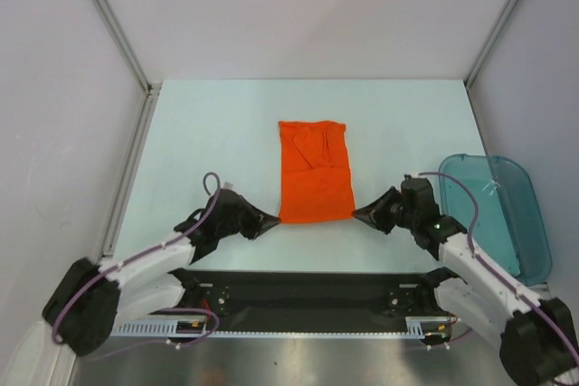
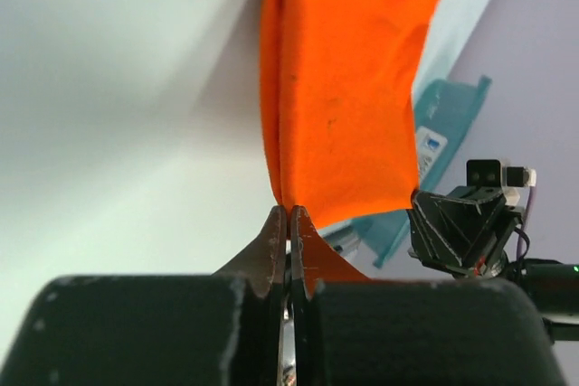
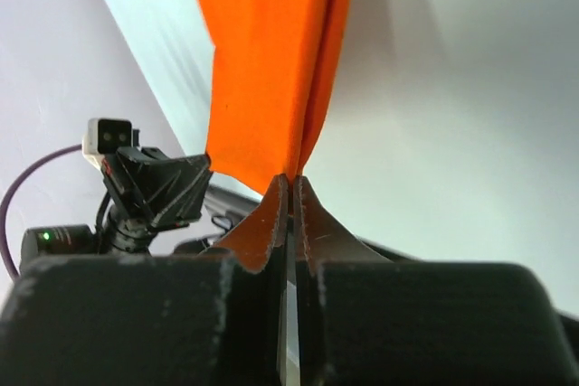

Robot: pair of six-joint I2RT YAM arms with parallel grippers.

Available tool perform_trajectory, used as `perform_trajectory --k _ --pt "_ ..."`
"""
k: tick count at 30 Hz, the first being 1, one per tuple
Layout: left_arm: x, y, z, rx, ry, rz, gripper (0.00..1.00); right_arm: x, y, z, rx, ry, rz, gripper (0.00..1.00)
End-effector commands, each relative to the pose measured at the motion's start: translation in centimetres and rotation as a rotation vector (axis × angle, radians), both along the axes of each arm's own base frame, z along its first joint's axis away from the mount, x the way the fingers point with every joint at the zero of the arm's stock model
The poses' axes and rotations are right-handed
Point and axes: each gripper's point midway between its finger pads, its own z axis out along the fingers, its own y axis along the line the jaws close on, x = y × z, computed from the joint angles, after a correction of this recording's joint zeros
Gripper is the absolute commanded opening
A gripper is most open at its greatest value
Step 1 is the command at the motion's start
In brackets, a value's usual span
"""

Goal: Fold and stack the t-shirts
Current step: Fold the tshirt

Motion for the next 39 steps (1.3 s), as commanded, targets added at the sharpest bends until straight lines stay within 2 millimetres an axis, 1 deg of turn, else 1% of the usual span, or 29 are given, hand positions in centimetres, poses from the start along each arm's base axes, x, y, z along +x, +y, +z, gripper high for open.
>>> perform_trajectory --k 1,5,8,9,10,11,12,14,15,16,17,18,19,20,22,23,24,25,26,27,28,29,30,31,33,34,36,37,39 --pt "-2.5 1.9 -0.3 0.060 0.051 0.025 0.00 -3.8 -0.8 -1.1 -0.063 0.082 0.011 0.00" --pt "-3.4 2.6 1.8 0.076 -0.002 0.013 0.00 -5.8 -0.9 0.6 -0.069 0.044 0.028 0.00" --pt "-2.6 3.0 4.5 0.109 -0.087 0.006 0.01 -5.1 -0.4 2.2 -0.054 0.006 0.038 0.00" --pt "-1.9 3.1 5.5 0.125 -0.125 0.014 0.00 -4.2 -0.2 3.7 -0.061 -0.039 0.052 0.00" --pt "-0.8 2.8 7.3 0.155 -0.180 0.005 0.00 -3.5 0.0 3.6 -0.082 -0.017 0.060 0.00" --pt "0.0 2.6 8.1 0.175 -0.203 0.001 0.00 -2.1 0.1 4.4 -0.086 -0.037 0.054 0.00" --pt "0.9 2.6 9.0 0.191 -0.225 0.008 0.00 -0.6 0.3 6.5 -0.090 -0.096 0.067 0.00" --pt "3.2 1.9 10.7 0.228 -0.255 -0.012 0.00 1.8 0.7 6.8 -0.107 -0.093 0.091 0.00" --pt "4.7 2.4 11.0 0.242 -0.254 0.008 0.00 3.7 0.5 8.8 -0.081 -0.126 0.083 0.00" --pt "6.2 2.2 12.9 0.241 -0.304 0.000 0.00 5.2 0.6 7.5 -0.100 -0.086 0.101 0.00" --pt "7.4 1.7 12.1 0.260 -0.284 -0.019 0.00 6.4 0.6 7.8 -0.090 -0.095 0.104 0.00" --pt "8.5 1.8 12.4 0.268 -0.294 -0.010 0.00 8.1 0.2 8.1 -0.091 -0.107 0.094 0.00" --pt "10.3 2.1 14.0 0.256 -0.324 0.022 0.00 9.8 0.4 9.7 -0.099 -0.157 0.113 0.00" --pt "11.5 1.8 13.0 0.269 -0.297 0.021 0.00 11.5 0.5 8.3 -0.110 -0.114 0.125 0.00" --pt "14.3 1.7 14.3 0.269 -0.331 0.029 0.00 13.6 0.5 8.4 -0.092 -0.113 0.137 0.00" --pt "14.9 1.3 14.1 0.255 -0.318 0.002 0.00 15.4 0.8 9.8 -0.080 -0.151 0.146 0.00" --pt "16.5 1.6 12.2 0.271 -0.268 0.001 0.00 16.5 0.8 8.4 -0.086 -0.111 0.153 0.00" --pt "17.7 1.1 13.3 0.252 -0.296 -0.018 0.00 18.2 0.8 9.7 -0.092 -0.152 0.156 0.00" --pt "18.7 1.2 13.3 0.254 -0.300 -0.022 0.00 18.8 0.6 9.4 -0.094 -0.139 0.155 0.00" --pt "19.9 1.3 11.6 0.265 -0.265 -0.030 0.00 19.6 0.7 8.2 -0.091 -0.110 0.162 0.00" --pt "21.2 0.8 12.9 0.250 -0.304 -0.043 0.01 20.3 0.4 8.0 -0.088 -0.106 0.156 0.00" --pt "21.8 0.3 12.6 0.234 -0.298 -0.071 0.00 21.2 0.4 8.5 -0.082 -0.119 0.153 0.00" --pt "22.7 0.4 12.4 0.230 -0.296 -0.080 0.00 21.8 0.3 7.2 -0.080 -0.090 0.154 0.00" --pt "23.9 0.1 11.6 0.225 -0.282 -0.090 0.01 22.1 0.2 6.9 -0.077 -0.086 0.154 0.00" --pt "24.8 -0.3 11.1 0.199 -0.272 -0.119 0.00 23.5 -0.2 5.9 -0.069 -0.078 0.151 0.00" --pt "26.1 -0.6 10.6 0.195 -0.267 -0.125 0.00 23.8 -0.4 5.6 -0.069 -0.070 0.146 0.00" --pt "26.8 -1.0 9.8 0.179 -0.252 -0.148 0.00 24.7 -1.1 5.5 -0.064 -0.075 0.132 0.00" --pt "27.4 -1.2 10.3 0.175 -0.265 -0.153 0.00 25.1 -1.1 4.7 -0.064 -0.065 0.135 0.00" --pt "28.0 -1.4 8.9 0.177 -0.238 -0.155 0.00 25.6 -1.7 4.1 -0.056 -0.051 0.129 0.00"
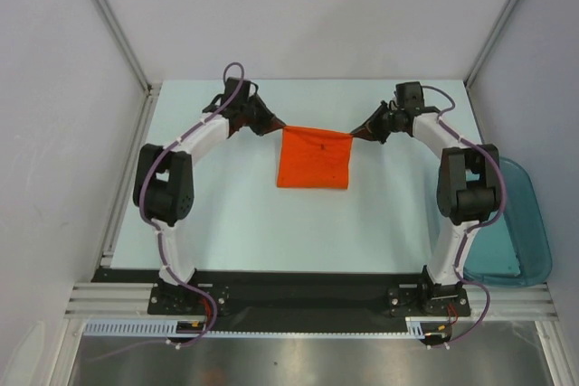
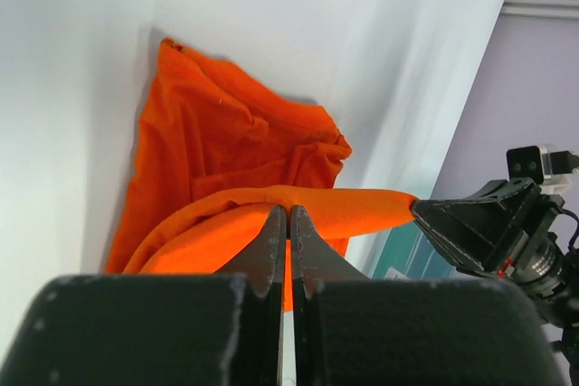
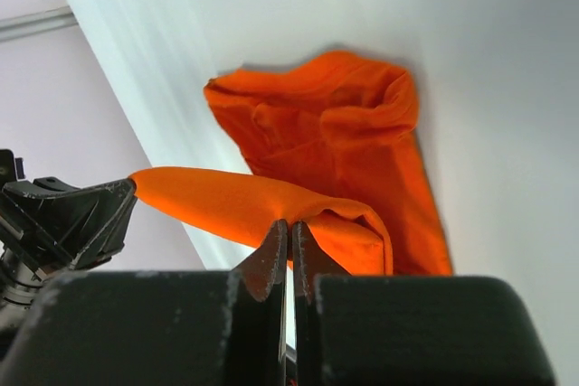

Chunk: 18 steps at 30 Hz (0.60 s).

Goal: Fold and stack the t-shirts
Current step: Fold the tshirt

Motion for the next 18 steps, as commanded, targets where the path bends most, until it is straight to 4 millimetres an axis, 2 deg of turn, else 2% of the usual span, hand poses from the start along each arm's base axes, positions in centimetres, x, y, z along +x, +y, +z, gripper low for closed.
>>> perform_trajectory --k 1,2,4,9,15,18 --pt "1.7 -0.7 1.9 -0.032 -0.062 -0.050 0.00 2.1 -0.7 0.8 0.018 -0.053 0.012 0.00" --pt "1.9 -0.7 1.1 -0.029 -0.047 -0.047 0.00 2.3 -0.8 0.4 0.017 -0.049 0.012 0.00" --pt "2.5 -0.8 1.0 -0.031 -0.047 -0.040 0.00 3.0 -1.1 0.3 0.028 -0.055 0.015 0.00" --pt "3.2 -0.4 0.0 -0.009 -0.038 -0.012 0.00 4.1 -1.3 -1.7 0.037 -0.028 0.032 0.00" --pt "3.5 0.8 -0.4 0.023 -0.032 0.035 0.00 5.4 -1.1 -1.8 0.057 -0.041 0.056 0.00" --pt "3.7 0.9 -1.4 0.018 -0.003 0.041 0.00 5.8 -1.1 -2.2 0.065 -0.033 0.058 0.00"
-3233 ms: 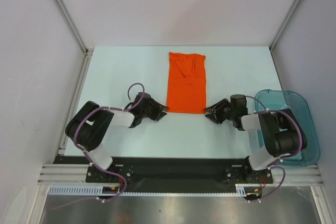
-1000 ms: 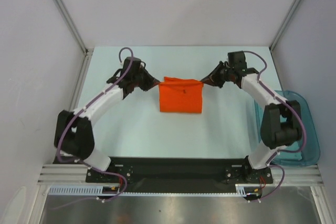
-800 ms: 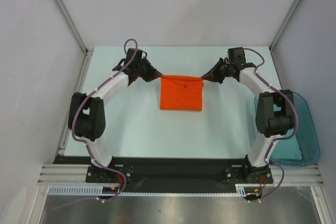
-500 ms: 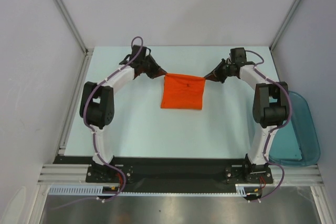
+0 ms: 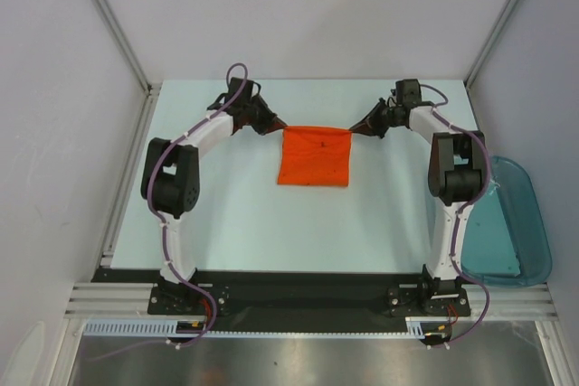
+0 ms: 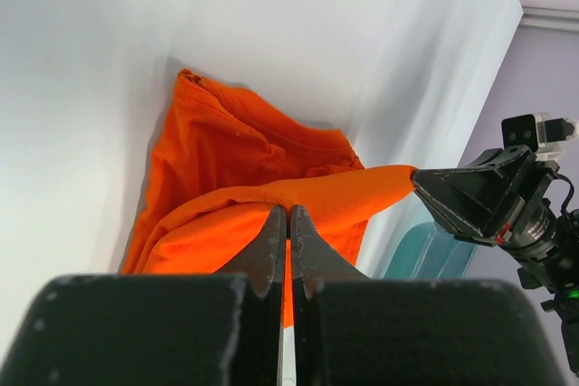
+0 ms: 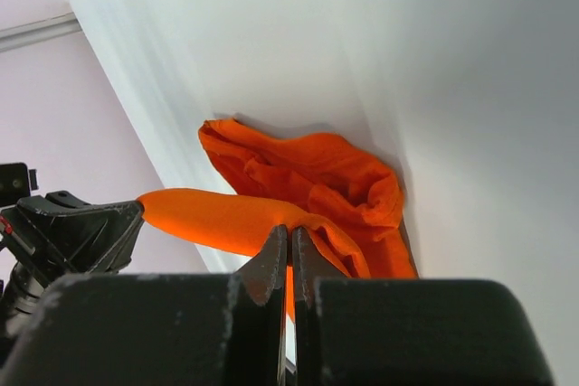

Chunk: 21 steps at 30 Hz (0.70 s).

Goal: Fold and stack the t-shirts
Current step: Fold the tshirt

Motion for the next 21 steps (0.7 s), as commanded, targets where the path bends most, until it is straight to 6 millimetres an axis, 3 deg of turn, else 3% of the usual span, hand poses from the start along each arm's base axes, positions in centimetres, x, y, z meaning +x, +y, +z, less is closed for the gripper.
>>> perform_trajectory --k 1,9,11,12,13,14,15,16,17,18,19,21 --pt "1.9 1.2 0.8 0.007 -0.032 0.040 0.00 1.7 -0.4 1.0 0.014 -0.056 0.013 0.00" --pt "3.0 1.1 -0.4 0.003 -0.018 0.045 0.00 2.4 -0.5 0.1 0.007 -0.035 0.013 0.00" --pt "3.3 0.8 -0.2 -0.003 -0.024 0.034 0.07 2.7 -0.7 0.0 0.001 -0.032 0.010 0.02" --pt "3.2 0.9 -1.0 0.014 -0.013 0.021 0.12 2.8 -0.8 -0.1 -0.005 -0.032 0.005 0.09" --pt "3.8 1.2 -0.4 0.039 -0.028 0.029 0.27 2.7 -1.3 -0.2 -0.012 -0.019 -0.001 0.14" --pt "3.9 1.5 -0.5 0.070 -0.029 0.024 0.30 3.2 -1.7 0.6 -0.031 -0.047 0.009 0.25" --pt "3.2 2.5 -1.2 0.159 -0.006 -0.003 0.37 3.5 -2.3 0.4 -0.060 -0.047 0.011 0.29" --pt "4.0 3.1 0.6 0.205 -0.053 -0.004 0.41 3.7 -3.6 0.6 -0.095 -0.044 0.005 0.31" --pt "4.2 4.4 0.9 0.281 -0.067 0.013 0.44 2.7 -5.5 0.7 -0.143 0.011 -0.001 0.37" --pt "3.8 5.4 1.4 0.336 -0.081 -0.018 0.46 3.2 -6.8 2.3 -0.211 -0.057 0.020 0.41" --pt "3.3 5.9 3.3 0.353 -0.121 -0.021 0.48 2.6 -7.2 3.0 -0.224 -0.068 0.045 0.42" --pt "2.3 5.4 4.9 0.338 -0.169 -0.076 0.48 1.2 -6.5 3.9 -0.189 -0.097 0.119 0.43"
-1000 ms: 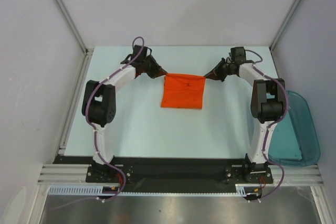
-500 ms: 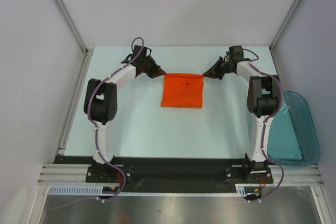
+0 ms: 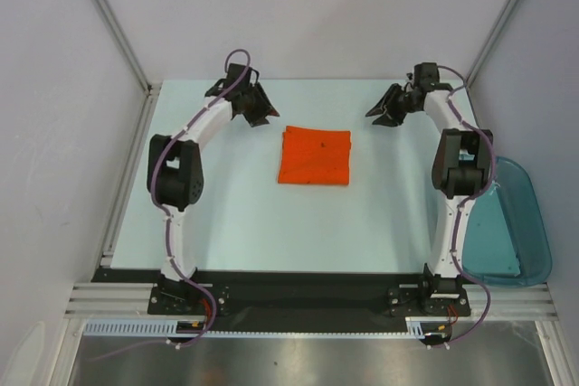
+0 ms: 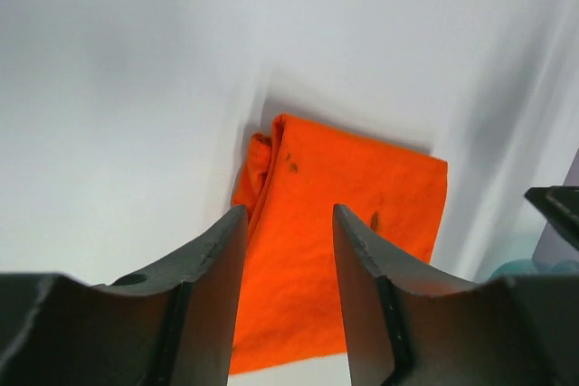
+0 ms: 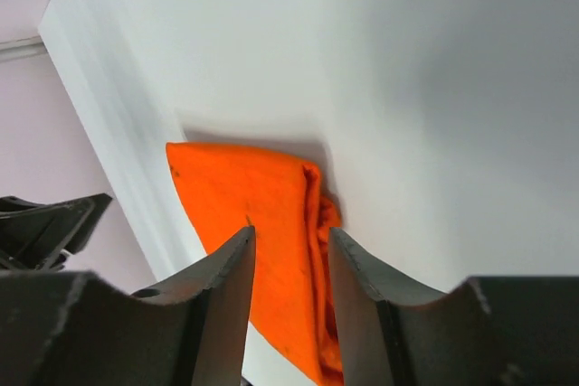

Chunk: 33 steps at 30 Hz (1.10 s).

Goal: Fold and stack the t-shirts
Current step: Fold the tshirt

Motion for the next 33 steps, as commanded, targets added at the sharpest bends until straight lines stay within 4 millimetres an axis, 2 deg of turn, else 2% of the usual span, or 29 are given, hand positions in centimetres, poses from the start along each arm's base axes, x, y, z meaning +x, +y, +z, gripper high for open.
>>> perform_trajectory --k 1,2,3,4,5,6,7,9,10,11,13,16,20,21,22,25,28,29,30,31,32,33 --pt "-2.0 1.6 6.4 0.076 -0.136 -0.098 0.48 -3.0 -0.8 4.7 -0.022 -0.074 0.121 0.44" --pt "-2.7 0.7 7.1 0.042 -0.156 -0.132 0.48 -3.7 1.7 6.0 0.070 -0.119 0.198 0.44" --pt "-3.6 -1.9 8.4 -0.050 -0.196 -0.215 0.48 -5.2 2.5 5.1 0.119 -0.079 0.209 0.43" --pt "-5.2 -2.9 6.9 -0.088 -0.154 -0.247 0.47 -6.1 5.0 6.2 0.146 -0.121 0.267 0.43" --pt "-6.3 -4.1 7.8 -0.135 -0.168 -0.278 0.45 -7.9 7.4 6.3 0.195 -0.102 0.328 0.41" --pt "-7.6 -7.0 8.8 -0.229 -0.203 -0.354 0.43 -8.8 8.6 6.1 0.218 -0.099 0.354 0.38" --pt "-9.0 -7.7 7.2 -0.244 -0.172 -0.371 0.43 -9.9 9.6 4.6 0.249 -0.067 0.354 0.35" --pt "-10.7 -10.3 7.6 -0.283 -0.208 -0.433 0.43 -11.7 11.7 4.9 0.299 -0.075 0.394 0.28" --pt "-11.9 -10.9 6.6 -0.306 -0.177 -0.465 0.42 -11.6 12.3 4.9 0.327 -0.109 0.404 0.26" --pt "-12.4 -11.3 6.0 -0.321 -0.162 -0.479 0.42 -13.0 13.0 4.3 0.380 -0.059 0.414 0.22" --pt "-13.5 -11.6 3.6 -0.366 -0.087 -0.485 0.40 -13.6 13.9 3.7 0.405 -0.043 0.440 0.21" --pt "-13.9 -10.7 0.2 -0.317 -0.048 -0.479 0.39 -14.0 14.0 1.4 0.408 0.015 0.443 0.18" --pt "-14.1 -8.8 -5.3 -0.273 0.043 -0.458 0.37 -15.2 13.1 -2.8 0.368 0.091 0.449 0.15" --pt "-13.9 -8.0 -6.3 -0.267 0.051 -0.445 0.37 -15.8 12.7 -4.7 0.351 0.112 0.452 0.16" --pt "-14.3 -7.6 -7.9 -0.259 0.082 -0.439 0.37 -16.0 12.2 -5.6 0.337 0.125 0.442 0.15" --pt "-14.6 -6.5 -9.8 -0.234 0.106 -0.439 0.36 -16.4 10.3 -8.8 0.267 0.175 0.416 0.14" --pt "-15.1 -5.2 -9.9 -0.183 0.096 -0.440 0.36 -16.6 9.1 -8.5 0.239 0.156 0.409 0.14" --pt "-15.0 -5.0 -8.7 -0.176 0.066 -0.446 0.36 -16.3 8.7 -6.9 0.223 0.110 0.411 0.15" --pt "-15.0 -4.5 -8.0 -0.163 0.050 -0.448 0.36 -16.2 8.0 -6.2 0.213 0.097 0.401 0.16" --pt "-15.5 -4.2 -7.6 -0.163 0.048 -0.448 0.36 -16.9 7.6 -5.7 0.202 0.102 0.406 0.17" --pt "-15.7 -4.1 -7.0 -0.169 0.040 -0.453 0.36 -16.8 7.1 -4.1 0.195 0.065 0.400 0.18" --pt "-15.8 -4.0 -5.1 -0.177 0.000 -0.456 0.37 -16.9 6.6 -3.3 0.192 0.050 0.391 0.18"
